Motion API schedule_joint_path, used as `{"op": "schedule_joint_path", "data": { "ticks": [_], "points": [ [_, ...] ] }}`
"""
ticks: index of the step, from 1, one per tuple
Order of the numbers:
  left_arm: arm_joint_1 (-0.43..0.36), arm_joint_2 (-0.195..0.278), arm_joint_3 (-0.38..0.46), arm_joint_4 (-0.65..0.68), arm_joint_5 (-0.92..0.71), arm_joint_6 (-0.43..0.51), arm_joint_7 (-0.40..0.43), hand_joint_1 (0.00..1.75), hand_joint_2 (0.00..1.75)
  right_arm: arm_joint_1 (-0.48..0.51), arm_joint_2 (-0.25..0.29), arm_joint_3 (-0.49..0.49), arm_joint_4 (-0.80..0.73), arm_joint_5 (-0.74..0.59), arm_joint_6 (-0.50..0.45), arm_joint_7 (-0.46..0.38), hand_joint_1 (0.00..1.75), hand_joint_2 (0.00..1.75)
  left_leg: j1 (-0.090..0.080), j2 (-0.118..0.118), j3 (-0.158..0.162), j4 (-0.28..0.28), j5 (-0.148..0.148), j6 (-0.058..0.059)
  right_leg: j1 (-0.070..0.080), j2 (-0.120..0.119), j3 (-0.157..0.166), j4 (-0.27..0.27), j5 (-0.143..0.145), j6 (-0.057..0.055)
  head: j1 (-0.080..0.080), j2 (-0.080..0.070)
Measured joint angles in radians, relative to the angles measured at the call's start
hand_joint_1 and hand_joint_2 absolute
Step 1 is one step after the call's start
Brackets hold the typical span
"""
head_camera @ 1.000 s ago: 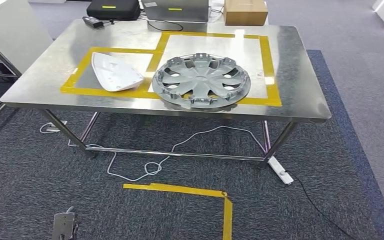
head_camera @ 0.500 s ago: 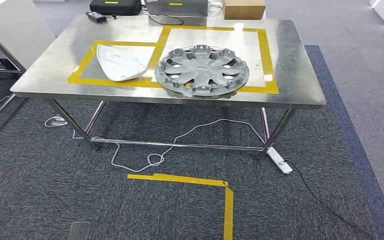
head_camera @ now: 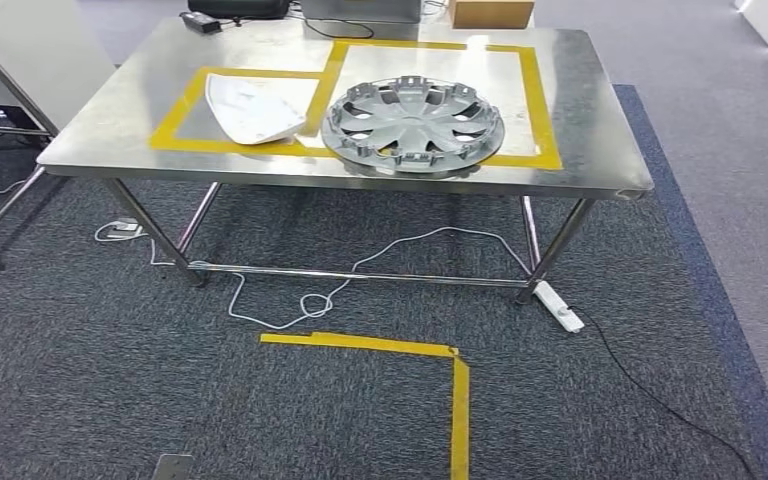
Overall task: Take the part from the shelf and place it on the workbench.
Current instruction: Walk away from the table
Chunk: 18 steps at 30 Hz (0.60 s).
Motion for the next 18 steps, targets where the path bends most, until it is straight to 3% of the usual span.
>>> {"op": "schedule_joint_path", "data": {
  "ticks": [2, 5, 6, 7, 8, 10, 11, 13, 15, 16, 17, 18],
  "points": [
    [-0.003, 0.001, -0.004, 0.004, -0.008, 0.011, 0.011, 0.00, 0.00, 0.000, 0.000, -0.005, 0.000, 0.003, 0.000, 0.000, 0.00, 0.00, 0.000, 0.003, -0.015, -0.004, 0.015, 0.020, -0.003, 0.001, -0.019, 0.031, -0.037, 0.011, 0.003, 0.000],
    [-0.006, 0.002, -0.006, 0.011, -0.017, 0.032, 0.030, 0.00, 0.00, -0.004, 0.000, -0.011, 0.000, 0.014, -0.003, -0.004, 0.00, 0.00, -0.004, 0.008, -0.048, -0.005, 0.043, 0.037, -0.004, 0.003, -0.073, 0.197, -0.165, 0.018, 0.007, 0.000],
    [-0.006, 0.002, -0.006, 0.014, -0.019, 0.037, 0.034, 0.00, 0.00, -0.005, 0.000, -0.013, 0.001, 0.018, -0.006, -0.007, 0.00, 0.00, -0.007, 0.009, -0.061, -0.004, 0.053, 0.039, -0.004, 0.003, -0.081, 0.248, -0.188, 0.019, 0.007, 0.000],
    [-0.007, 0.002, -0.006, 0.016, -0.020, 0.042, 0.036, 0.00, 0.00, -0.007, 0.000, -0.015, 0.002, 0.022, -0.009, -0.010, 0.00, 0.00, -0.010, 0.010, -0.074, -0.004, 0.063, 0.040, -0.004, 0.003, -0.076, 0.271, -0.188, 0.017, 0.006, 0.000],
    [-0.007, 0.002, -0.006, 0.017, -0.020, 0.047, 0.037, 0.00, 0.00, -0.008, -0.001, -0.018, 0.003, 0.025, -0.012, -0.013, 0.00, 0.00, -0.013, 0.010, -0.087, -0.004, 0.074, 0.040, -0.003, 0.003, -0.051, 0.257, -0.167, 0.014, 0.007, 0.000],
    [-0.008, 0.002, -0.006, 0.020, -0.020, 0.054, 0.038, 0.00, 0.00, -0.011, -0.001, -0.023, 0.004, 0.030, -0.016, -0.016, 0.00, 0.00, -0.017, 0.009, -0.110, -0.003, 0.096, 0.038, 0.001, 0.003, 0.044, 0.138, -0.110, 0.001, 0.006, 0.000],
    [-0.009, 0.002, -0.006, 0.021, -0.019, 0.056, 0.039, 0.00, 0.00, -0.015, -0.002, -0.024, 0.004, 0.032, -0.017, -0.018, 0.00, 0.00, -0.019, 0.009, -0.118, -0.003, 0.106, 0.035, 0.004, 0.003, 0.099, 0.055, -0.098, -0.006, 0.006, 0.000],
    [-0.012, 0.002, -0.006, 0.023, -0.018, 0.058, 0.040, 0.00, 0.00, -0.022, -0.004, -0.027, 0.005, 0.035, -0.019, -0.020, 0.00, 0.00, -0.021, 0.009, -0.127, -0.004, 0.127, 0.026, 0.010, 0.003, 0.159, -0.049, -0.103, -0.015, 0.006, 0.000],
    [-0.014, 0.003, -0.006, 0.025, -0.016, 0.060, 0.040, 0.00, 0.00, -0.023, -0.005, -0.032, 0.006, 0.039, -0.020, -0.021, 0.00, 0.00, -0.018, 0.010, -0.131, -0.011, 0.149, 0.014, 0.012, 0.003, 0.153, -0.066, -0.094, -0.020, 0.011, 0.000],
    [-0.014, 0.004, -0.005, 0.027, -0.015, 0.061, 0.040, 0.00, 0.00, -0.023, -0.005, -0.035, 0.008, 0.041, -0.021, -0.023, 0.00, 0.00, -0.017, 0.009, -0.136, -0.010, 0.145, 0.007, 0.011, 0.001, 0.143, -0.067, -0.081, -0.025, 0.014, 0.000],
    [-0.013, 0.005, -0.005, 0.028, -0.013, 0.063, 0.040, 0.00, 0.00, -0.022, -0.006, -0.038, 0.010, 0.043, -0.021, -0.024, 0.00, 0.00, -0.015, 0.007, -0.144, 0.003, 0.121, 0.001, 0.009, -0.001, 0.131, -0.068, -0.067, -0.032, 0.013, 0.000],
    [-0.012, 0.005, -0.005, 0.030, -0.012, 0.065, 0.040, 0.00, 0.00, -0.022, -0.007, -0.039, 0.012, 0.045, -0.021, -0.026, 0.00, 0.00, -0.014, 0.004, -0.153, 0.035, 0.075, -0.006, 0.006, -0.003, 0.116, -0.069, -0.051, -0.038, 0.009, 0.000]
  ]
}}
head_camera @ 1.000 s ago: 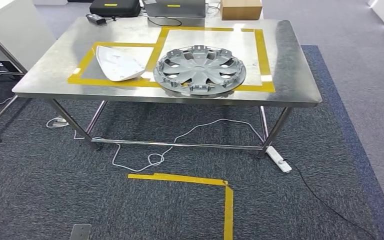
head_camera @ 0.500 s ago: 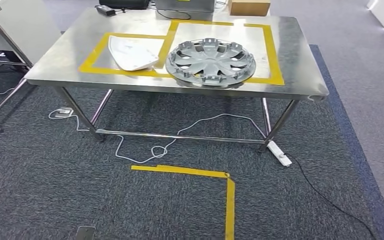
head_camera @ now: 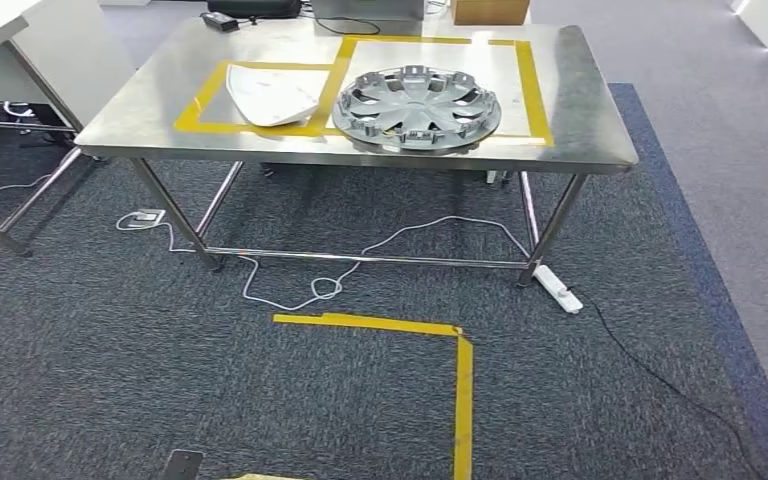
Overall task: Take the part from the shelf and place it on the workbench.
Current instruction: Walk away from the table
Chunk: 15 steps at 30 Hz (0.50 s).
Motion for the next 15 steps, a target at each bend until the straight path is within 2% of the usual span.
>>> {"op": "schedule_joint_path", "data": {
  "ticks": [2, 3, 4, 5, 6, 7, 8, 9, 10, 11, 13, 14, 15],
  "points": [
    [0.000, 0.000, 0.001, 0.002, 0.001, 0.002, 0.000, 0.00, 0.00, 0.000, -0.002, -0.002, 0.005, 0.005, -0.001, -0.003, 0.00, 0.00, 0.006, -0.002, -0.018, 0.116, -0.116, -0.013, 0.000, -0.003, -0.032, 0.004, 0.025, -0.007, -0.007, 0.000],
    [-0.001, 0.000, 0.001, 0.003, 0.001, 0.002, 0.000, 0.00, 0.00, 0.000, -0.002, -0.003, 0.007, 0.007, -0.001, -0.004, 0.00, 0.00, 0.009, -0.002, -0.021, 0.178, -0.149, -0.018, 0.001, -0.005, -0.048, 0.008, 0.037, -0.006, -0.007, 0.000],
    [-0.001, 0.000, 0.001, 0.003, 0.001, 0.002, 0.000, 0.00, 0.00, -0.001, -0.003, -0.004, 0.010, 0.010, -0.002, -0.004, 0.00, 0.00, 0.011, -0.002, -0.016, 0.221, -0.156, -0.022, 0.001, -0.007, -0.064, 0.014, 0.048, -0.005, -0.007, 0.000],
    [-0.002, 0.000, 0.001, 0.004, 0.001, 0.002, 0.000, 0.00, 0.00, -0.002, -0.004, -0.005, 0.013, 0.012, -0.003, -0.004, 0.00, 0.00, 0.014, -0.002, 0.001, 0.237, -0.139, -0.026, 0.000, -0.008, -0.082, 0.022, 0.057, -0.003, -0.008, 0.000],
    [-0.003, 0.000, 0.001, 0.004, 0.001, 0.002, 0.000, 0.00, 0.00, -0.003, -0.005, -0.005, 0.016, 0.013, -0.004, -0.005, 0.00, 0.00, 0.016, -0.002, 0.032, 0.220, -0.110, -0.028, -0.001, -0.009, -0.101, 0.032, 0.066, 0.001, -0.008, 0.000],
    [-0.003, 0.000, 0.002, 0.004, 0.002, 0.002, 0.000, 0.00, 0.00, -0.004, -0.007, -0.005, 0.019, 0.014, -0.006, -0.005, 0.00, 0.00, 0.019, -0.002, 0.078, 0.171, -0.086, -0.029, -0.002, -0.009, -0.120, 0.044, 0.074, 0.006, -0.008, 0.000],
    [-0.005, 0.001, 0.002, 0.004, 0.002, 0.002, 0.000, 0.00, 0.00, -0.004, -0.008, -0.005, 0.022, 0.015, -0.008, -0.006, 0.00, 0.00, 0.019, -0.002, 0.133, 0.101, -0.081, -0.028, -0.002, -0.009, -0.139, 0.057, 0.081, 0.011, -0.009, 0.000],
    [-0.007, 0.001, 0.002, 0.004, 0.002, 0.002, 0.000, 0.00, 0.00, -0.005, -0.009, -0.005, 0.025, 0.016, -0.009, -0.006, 0.00, 0.00, 0.019, -0.003, 0.181, 0.033, -0.091, -0.022, -0.001, -0.009, -0.153, 0.068, 0.087, 0.017, -0.010, 0.000],
    [-0.008, 0.001, 0.002, 0.004, 0.002, 0.003, 0.000, 0.00, 0.00, -0.006, -0.010, -0.005, 0.027, 0.016, -0.010, -0.007, 0.00, 0.00, 0.017, -0.004, 0.212, -0.017, -0.107, -0.015, 0.000, -0.009, -0.162, 0.075, 0.094, 0.023, -0.010, 0.000],
    [-0.009, 0.002, 0.002, 0.005, 0.002, 0.003, -0.001, 0.00, 0.00, -0.006, -0.011, -0.005, 0.029, 0.017, -0.011, -0.007, 0.00, 0.00, 0.014, -0.004, 0.224, -0.044, -0.119, -0.005, -0.001, -0.010, -0.167, 0.077, 0.102, 0.030, -0.010, 0.000],
    [-0.008, 0.001, 0.002, 0.006, 0.001, 0.004, -0.001, 0.00, 0.00, -0.006, -0.014, -0.006, 0.033, 0.019, -0.011, -0.007, 0.00, 0.00, 0.011, 0.000, 0.209, -0.050, -0.107, 0.016, -0.004, -0.009, -0.175, 0.078, 0.113, 0.042, -0.010, 0.000],
    [-0.007, 0.001, 0.003, 0.007, 0.001, 0.005, -0.002, 0.00, 0.00, -0.004, -0.015, -0.006, 0.035, 0.020, -0.011, -0.007, 0.00, 0.00, 0.011, 0.003, 0.197, -0.051, -0.095, 0.026, -0.006, -0.006, -0.183, 0.089, 0.095, 0.047, -0.009, 0.000],
    [-0.007, 0.001, 0.003, 0.008, 0.001, 0.006, -0.002, 0.00, 0.00, -0.002, -0.016, -0.006, 0.037, 0.021, -0.010, -0.007, 0.00, 0.00, 0.012, 0.005, 0.183, -0.053, -0.082, 0.036, -0.008, -0.003, -0.196, 0.117, 0.056, 0.052, -0.007, 0.000]
  ]
}}
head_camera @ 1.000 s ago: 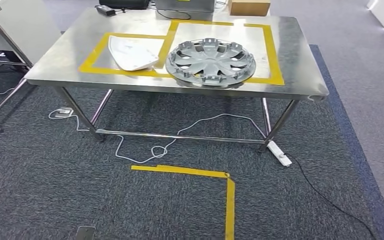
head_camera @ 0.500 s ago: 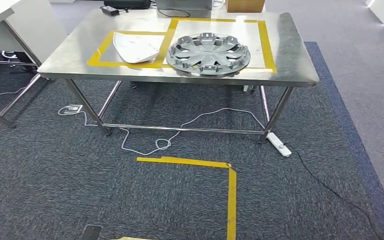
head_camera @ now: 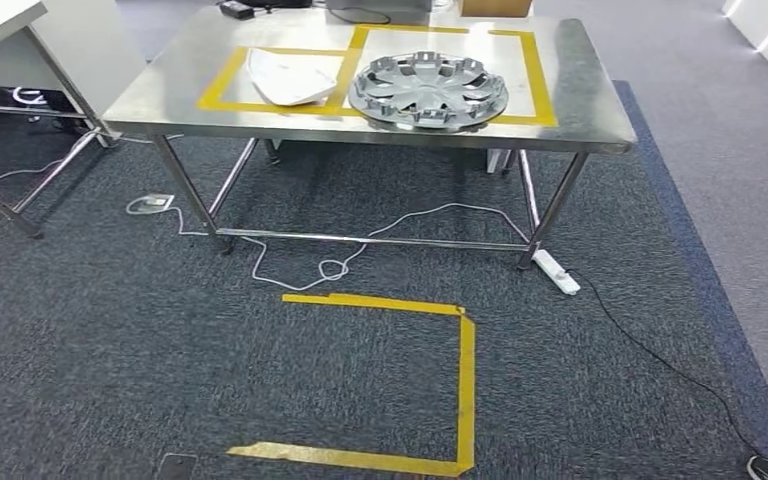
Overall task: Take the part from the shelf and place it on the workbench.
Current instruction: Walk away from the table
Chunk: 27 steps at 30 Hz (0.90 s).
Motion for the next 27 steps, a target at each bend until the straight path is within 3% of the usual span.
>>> {"op": "schedule_joint_path", "data": {
  "ticks": [2, 3, 4, 5, 6, 8, 10, 11, 12, 14, 15, 17, 19, 20, 21, 22, 24, 26, 27],
  "points": [
    [0.001, 0.002, 0.001, 0.001, 0.000, 0.001, -0.001, 0.00, 0.00, 0.001, -0.002, 0.000, 0.003, 0.001, 0.001, 0.000, 0.00, 0.00, 0.000, 0.002, -0.034, 0.001, 0.027, 0.009, -0.002, 0.006, -0.029, 0.107, -0.112, 0.006, 0.004, 0.000],
    [0.001, 0.002, 0.001, 0.001, 0.000, 0.001, -0.002, 0.00, 0.00, 0.001, -0.002, 0.000, 0.004, 0.001, 0.001, 0.000, 0.00, 0.00, -0.001, 0.003, -0.052, 0.001, 0.041, 0.009, -0.002, 0.007, -0.039, 0.169, -0.151, 0.008, 0.005, 0.000],
    [0.001, 0.002, 0.001, 0.001, -0.001, 0.001, -0.002, 0.00, 0.00, 0.000, -0.003, 0.000, 0.005, 0.002, 0.001, 0.000, 0.00, 0.00, -0.002, 0.003, -0.071, 0.003, 0.055, 0.009, -0.002, 0.008, -0.039, 0.217, -0.163, 0.009, 0.005, 0.000],
    [0.002, 0.002, 0.002, 0.001, -0.001, 0.000, -0.004, 0.00, 0.00, 0.000, -0.003, 0.000, 0.005, 0.002, 0.002, 0.000, 0.00, 0.00, -0.002, 0.004, -0.090, 0.004, 0.069, 0.007, -0.002, 0.008, -0.025, 0.239, -0.146, 0.009, 0.005, 0.000],
    [0.002, 0.001, 0.002, 0.001, -0.001, 0.000, -0.005, 0.00, 0.00, 0.000, -0.004, 0.000, 0.005, 0.003, 0.002, 0.000, 0.00, 0.00, -0.002, 0.004, -0.109, 0.006, 0.083, 0.004, -0.003, 0.008, 0.004, 0.230, -0.113, 0.009, 0.005, 0.000],
    [0.001, 0.001, 0.002, 0.002, -0.001, 0.000, -0.006, 0.00, 0.00, -0.002, -0.006, 0.000, 0.005, 0.005, 0.004, 0.000, 0.00, 0.00, -0.002, 0.004, -0.139, 0.009, 0.109, -0.004, -0.004, 0.008, 0.111, 0.116, -0.067, 0.006, 0.005, 0.000],
    [0.000, 0.000, 0.002, 0.002, -0.001, 0.000, -0.008, 0.00, 0.00, -0.006, -0.007, 0.000, 0.005, 0.006, 0.006, 0.000, 0.00, 0.00, -0.005, 0.004, -0.154, 0.011, 0.133, -0.014, -0.002, 0.010, 0.223, -0.044, -0.092, -0.002, 0.006, 0.000],
    [0.000, 0.000, 0.002, 0.002, -0.001, 0.000, -0.010, 0.00, 0.00, -0.008, -0.007, 0.000, 0.005, 0.007, 0.007, 0.000, 0.00, 0.00, -0.005, 0.004, -0.158, 0.010, 0.146, -0.020, 0.000, 0.011, 0.250, -0.093, -0.108, -0.008, 0.006, 0.000],
    [0.000, 0.000, 0.002, 0.002, -0.001, 0.000, -0.011, 0.00, 0.00, -0.007, -0.007, 0.000, 0.005, 0.009, 0.008, 0.000, 0.00, 0.00, -0.004, 0.004, -0.160, 0.008, 0.158, -0.027, 0.002, 0.012, 0.257, -0.114, -0.114, -0.015, 0.006, 0.000],
    [0.001, 0.001, 0.004, 0.003, -0.002, -0.001, -0.014, 0.00, 0.00, -0.002, -0.007, -0.001, 0.005, 0.011, 0.011, 0.000, 0.00, 0.00, 0.000, 0.003, -0.164, 0.006, 0.168, -0.038, 0.002, 0.010, 0.244, -0.110, -0.105, -0.030, 0.007, 0.000],
    [0.002, 0.002, 0.004, 0.003, -0.002, -0.004, -0.015, 0.00, 0.00, 0.000, -0.007, -0.001, 0.005, 0.012, 0.012, 0.000, 0.00, 0.00, 0.001, 0.001, -0.168, 0.013, 0.154, -0.042, 0.001, 0.008, 0.238, -0.110, -0.099, -0.037, 0.006, 0.000],
    [0.006, 0.003, 0.005, 0.004, -0.003, -0.012, -0.021, 0.00, 0.00, 0.001, -0.007, 0.000, 0.005, 0.012, 0.014, -0.002, 0.00, 0.00, 0.003, -0.001, -0.185, 0.076, 0.075, -0.047, 0.001, 0.004, 0.222, -0.110, -0.084, -0.050, 0.004, 0.000],
    [0.007, 0.003, 0.005, 0.005, -0.005, -0.022, -0.028, 0.00, 0.00, 0.000, -0.007, 0.000, 0.005, 0.014, 0.017, -0.004, 0.00, 0.00, 0.003, -0.002, -0.211, 0.201, -0.021, -0.051, 0.005, 0.002, 0.199, -0.108, -0.065, -0.058, 0.002, 0.000],
    [0.007, 0.003, 0.005, 0.005, -0.006, -0.026, -0.032, 0.00, 0.00, 0.000, -0.007, 0.000, 0.006, 0.016, 0.018, -0.005, 0.00, 0.00, 0.003, -0.002, -0.217, 0.257, -0.038, -0.051, 0.007, 0.001, 0.186, -0.107, -0.055, -0.059, 0.001, 0.000],
    [0.007, 0.003, 0.005, 0.005, -0.007, -0.029, -0.036, 0.00, 0.00, 0.000, -0.007, 0.000, 0.006, 0.018, 0.019, -0.005, 0.00, 0.00, 0.003, -0.002, -0.213, 0.292, -0.031, -0.050, 0.009, -0.001, 0.173, -0.105, -0.046, -0.058, 0.001, 0.000],
    [0.007, 0.004, 0.005, 0.005, -0.007, -0.031, -0.039, 0.00, 0.00, 0.000, -0.007, 0.000, 0.006, 0.020, 0.019, -0.006, 0.00, 0.00, 0.002, -0.002, -0.192, 0.291, -0.007, -0.047, 0.011, -0.002, 0.159, -0.101, -0.038, -0.058, 0.001, 0.000],
    [0.007, 0.006, 0.005, 0.005, -0.007, -0.032, -0.046, 0.00, 0.00, 0.000, -0.007, 0.000, 0.009, 0.026, 0.018, -0.008, 0.00, 0.00, -0.002, -0.002, -0.103, 0.190, 0.034, -0.034, 0.014, -0.004, 0.140, -0.092, -0.026, -0.054, 0.001, 0.000],
    [0.004, 0.008, 0.005, 0.005, -0.008, -0.032, -0.053, 0.00, 0.00, -0.002, -0.007, 0.000, 0.015, 0.032, 0.015, -0.013, 0.00, 0.00, -0.008, -0.001, -0.011, 0.053, 0.025, -0.020, 0.017, -0.006, 0.128, -0.082, -0.018, -0.048, 0.001, 0.000],
    [0.002, 0.008, 0.005, 0.005, -0.009, -0.031, -0.056, 0.00, 0.00, -0.003, -0.007, 0.000, 0.018, 0.034, 0.014, -0.016, 0.00, 0.00, -0.011, 0.000, 0.011, 0.012, 0.013, -0.015, 0.018, -0.009, 0.122, -0.079, -0.013, -0.044, 0.000, 0.000]
  ]
}}
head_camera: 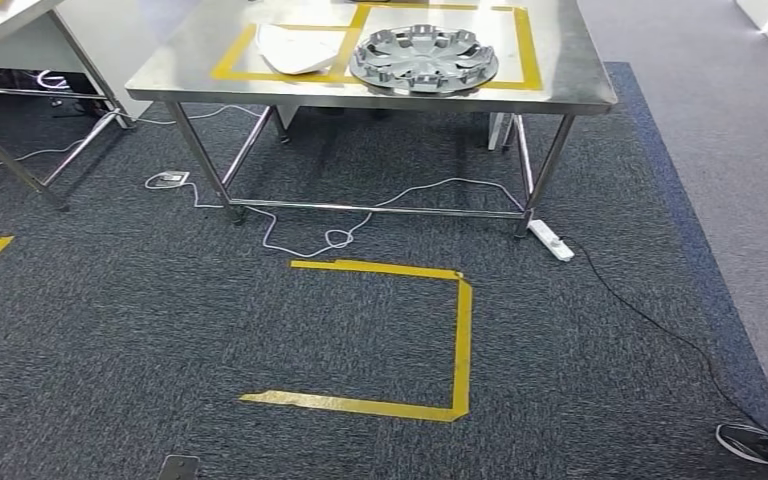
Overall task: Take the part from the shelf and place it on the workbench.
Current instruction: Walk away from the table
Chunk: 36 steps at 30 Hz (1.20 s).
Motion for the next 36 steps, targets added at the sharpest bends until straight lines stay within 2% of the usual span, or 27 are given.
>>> {"op": "schedule_joint_path", "data": {
  "ticks": [2, 4, 6, 8, 9, 10, 11, 12, 13, 15, 16, 17, 19, 21, 22, 24, 25, 26, 27, 28, 30, 31, 32, 34, 36],
  "points": [
    [-0.001, 0.000, 0.000, 0.000, -0.001, 0.000, -0.003, 0.00, 0.00, -0.002, 0.000, 0.000, 0.004, 0.003, -0.001, -0.002, 0.00, 0.00, 0.000, 0.000, 0.002, -0.028, -0.008, 0.007, 0.002, -0.004, -0.008, 0.005, 0.008, 0.010, -0.001, 0.000],
    [0.001, -0.001, 0.001, 0.000, 0.000, 0.001, -0.004, 0.00, 0.00, -0.003, -0.001, 0.000, 0.006, 0.005, -0.003, -0.002, 0.00, 0.00, 0.005, -0.001, -0.002, -0.036, -0.004, 0.013, 0.003, -0.006, -0.014, 0.007, 0.009, 0.015, -0.001, 0.000],
    [0.003, -0.003, 0.001, 0.000, 0.002, 0.005, -0.003, 0.00, 0.00, -0.002, -0.004, 0.000, 0.008, 0.008, -0.005, -0.003, 0.00, 0.00, 0.008, -0.001, -0.008, -0.040, 0.005, 0.020, -0.001, 0.004, -0.047, 0.073, -0.039, 0.025, 0.004, 0.000],
    [0.005, -0.004, 0.003, 0.000, 0.005, 0.013, 0.001, 0.00, 0.00, -0.001, -0.008, 0.000, 0.011, 0.011, -0.008, -0.003, 0.00, 0.00, 0.007, -0.002, -0.022, -0.039, 0.014, 0.026, -0.008, 0.015, -0.110, 0.210, -0.117, 0.037, 0.010, 0.000],
    [0.005, -0.004, 0.005, 0.001, 0.006, 0.016, 0.003, 0.00, 0.00, 0.000, -0.009, -0.001, 0.012, 0.012, -0.008, -0.003, 0.00, 0.00, 0.006, -0.003, -0.027, -0.038, 0.018, 0.026, -0.010, 0.016, -0.134, 0.265, -0.141, 0.040, 0.010, 0.000],
    [0.007, -0.004, 0.006, 0.001, 0.006, 0.018, 0.005, 0.00, 0.00, 0.001, -0.010, 0.000, 0.012, 0.013, -0.008, -0.003, 0.00, 0.00, 0.006, -0.005, -0.032, -0.037, 0.020, 0.025, -0.011, 0.017, -0.147, 0.299, -0.150, 0.042, 0.010, 0.000],
    [0.008, -0.004, 0.008, 0.001, 0.005, 0.020, 0.006, 0.00, 0.00, 0.002, -0.011, 0.000, 0.013, 0.013, -0.008, -0.003, 0.00, 0.00, 0.006, -0.007, -0.036, -0.035, 0.023, 0.024, -0.013, 0.017, -0.145, 0.303, -0.144, 0.044, 0.010, 0.000],
    [0.010, -0.004, 0.010, 0.001, 0.005, 0.022, 0.007, 0.00, 0.00, 0.003, -0.012, 0.000, 0.013, 0.014, -0.008, -0.003, 0.00, 0.00, 0.006, -0.010, -0.039, -0.033, 0.025, 0.022, -0.014, 0.017, -0.128, 0.278, -0.124, 0.044, 0.010, 0.000],
    [0.011, -0.005, 0.011, 0.001, 0.004, 0.024, 0.008, 0.00, 0.00, 0.003, -0.013, 0.000, 0.013, 0.014, -0.009, -0.003, 0.00, 0.00, 0.006, -0.014, -0.041, -0.031, 0.027, 0.020, -0.016, 0.019, -0.094, 0.223, -0.093, 0.044, 0.010, 0.000],
    [0.010, -0.005, 0.012, 0.002, 0.002, 0.029, 0.008, 0.00, 0.00, 0.002, -0.015, 0.000, 0.013, 0.015, -0.008, -0.004, 0.00, 0.00, 0.004, -0.021, -0.045, -0.027, 0.030, 0.013, -0.021, 0.040, -0.013, 0.078, -0.043, 0.041, 0.010, 0.000],
    [0.009, -0.005, 0.012, 0.002, 0.001, 0.031, 0.008, 0.00, 0.00, 0.001, -0.015, 0.000, 0.014, 0.017, -0.007, -0.004, 0.00, 0.00, 0.002, -0.025, -0.049, -0.024, 0.031, 0.008, -0.022, 0.050, 0.013, 0.028, -0.032, 0.038, 0.009, 0.000],
    [0.008, -0.005, 0.013, 0.002, 0.001, 0.033, 0.007, 0.00, 0.00, 0.001, -0.015, 0.000, 0.015, 0.019, -0.007, -0.004, 0.00, 0.00, 0.001, -0.028, -0.052, -0.022, 0.034, 0.003, -0.023, 0.058, 0.025, 0.005, -0.033, 0.034, 0.009, 0.000],
    [0.008, -0.004, 0.016, 0.002, 0.002, 0.034, 0.004, 0.00, 0.00, 0.002, -0.015, 0.000, 0.019, 0.025, -0.006, -0.004, 0.00, 0.00, 0.002, -0.036, -0.059, -0.020, 0.039, -0.010, -0.022, 0.052, 0.026, 0.002, -0.031, 0.022, 0.008, 0.000],
    [0.009, -0.004, 0.018, 0.002, 0.003, 0.035, 0.002, 0.00, 0.00, 0.002, -0.016, 0.000, 0.021, 0.029, -0.006, -0.004, 0.00, 0.00, 0.005, -0.034, -0.072, 0.004, 0.021, -0.021, -0.024, 0.040, 0.026, -0.001, -0.023, 0.007, 0.006, 0.000],
    [0.009, -0.003, 0.019, 0.002, 0.003, 0.035, 0.001, 0.00, 0.00, 0.002, -0.016, 0.000, 0.022, 0.030, -0.006, -0.005, 0.00, 0.00, 0.006, -0.030, -0.089, 0.042, -0.005, -0.026, -0.025, 0.033, 0.025, -0.002, -0.020, 0.001, 0.003, 0.000],
    [0.009, -0.004, 0.019, 0.002, 0.003, 0.035, 0.000, 0.00, 0.00, 0.003, -0.016, 0.000, 0.024, 0.030, -0.006, -0.005, 0.00, 0.00, 0.008, -0.023, -0.146, 0.173, -0.076, -0.033, -0.023, 0.017, 0.021, -0.002, -0.017, -0.003, -0.001, 0.000],
    [0.010, -0.004, 0.019, 0.002, 0.003, 0.035, -0.001, 0.00, 0.00, 0.003, -0.016, 0.000, 0.025, 0.030, -0.006, -0.005, 0.00, 0.00, 0.008, -0.023, -0.173, 0.235, -0.100, -0.036, -0.022, 0.010, 0.019, -0.002, -0.017, -0.004, -0.001, 0.000],
    [0.011, -0.004, 0.019, 0.002, 0.003, 0.035, -0.001, 0.00, 0.00, 0.003, -0.016, 0.000, 0.026, 0.030, -0.006, -0.005, 0.00, 0.00, 0.009, -0.022, -0.187, 0.272, -0.107, -0.036, -0.020, 0.003, 0.018, -0.002, -0.017, -0.004, -0.001, 0.000],
    [0.013, -0.004, 0.019, 0.002, 0.003, 0.035, -0.001, 0.00, 0.00, 0.003, -0.016, 0.000, 0.027, 0.030, -0.006, -0.005, 0.00, 0.00, 0.009, -0.021, -0.183, 0.270, -0.094, -0.035, -0.019, -0.003, 0.017, -0.001, -0.017, -0.004, -0.002, 0.000],
    [0.014, -0.004, 0.020, 0.002, 0.003, 0.035, -0.001, 0.00, 0.00, 0.002, -0.016, 0.000, 0.028, 0.030, -0.006, -0.005, 0.00, 0.00, 0.008, -0.018, -0.161, 0.228, -0.064, -0.032, -0.017, -0.009, 0.018, 0.000, -0.017, -0.004, -0.002, 0.000],
    [0.013, -0.002, 0.020, 0.002, 0.003, 0.036, -0.001, 0.00, 0.00, 0.001, -0.016, 0.000, 0.030, 0.030, -0.006, -0.005, 0.00, 0.00, 0.005, 0.002, -0.091, 0.090, 0.000, -0.022, -0.012, -0.019, 0.020, 0.002, -0.020, -0.001, -0.002, 0.000],
    [0.011, -0.002, 0.020, 0.002, 0.003, 0.036, -0.001, 0.00, 0.00, 0.000, -0.016, 0.000, 0.030, 0.031, -0.006, -0.005, 0.00, 0.00, 0.003, 0.012, -0.064, 0.035, 0.017, -0.016, -0.009, -0.023, 0.019, 0.004, -0.021, 0.002, -0.001, 0.000],
    [0.010, -0.002, 0.020, 0.002, 0.003, 0.036, -0.001, 0.00, 0.00, 0.000, -0.016, 0.000, 0.031, 0.031, -0.007, -0.005, 0.00, 0.00, 0.000, 0.019, -0.052, 0.003, 0.022, -0.011, -0.007, -0.028, 0.017, 0.007, -0.022, 0.006, -0.001, 0.000],
    [0.011, -0.003, 0.020, 0.002, 0.003, 0.038, -0.003, 0.00, 0.00, -0.001, -0.017, 0.000, 0.032, 0.033, -0.011, -0.008, 0.00, 0.00, -0.001, 0.014, -0.053, -0.010, 0.018, -0.001, -0.005, -0.037, 0.013, 0.009, -0.023, 0.015, 0.000, 0.000],
    [0.015, -0.004, 0.021, 0.002, 0.003, 0.042, -0.003, 0.00, 0.00, -0.003, -0.020, 0.000, 0.034, 0.036, -0.015, -0.013, 0.00, 0.00, 0.001, 0.006, -0.056, -0.015, 0.024, 0.009, -0.008, -0.031, 0.004, 0.024, -0.037, 0.026, 0.001, 0.000]
  ]
}}
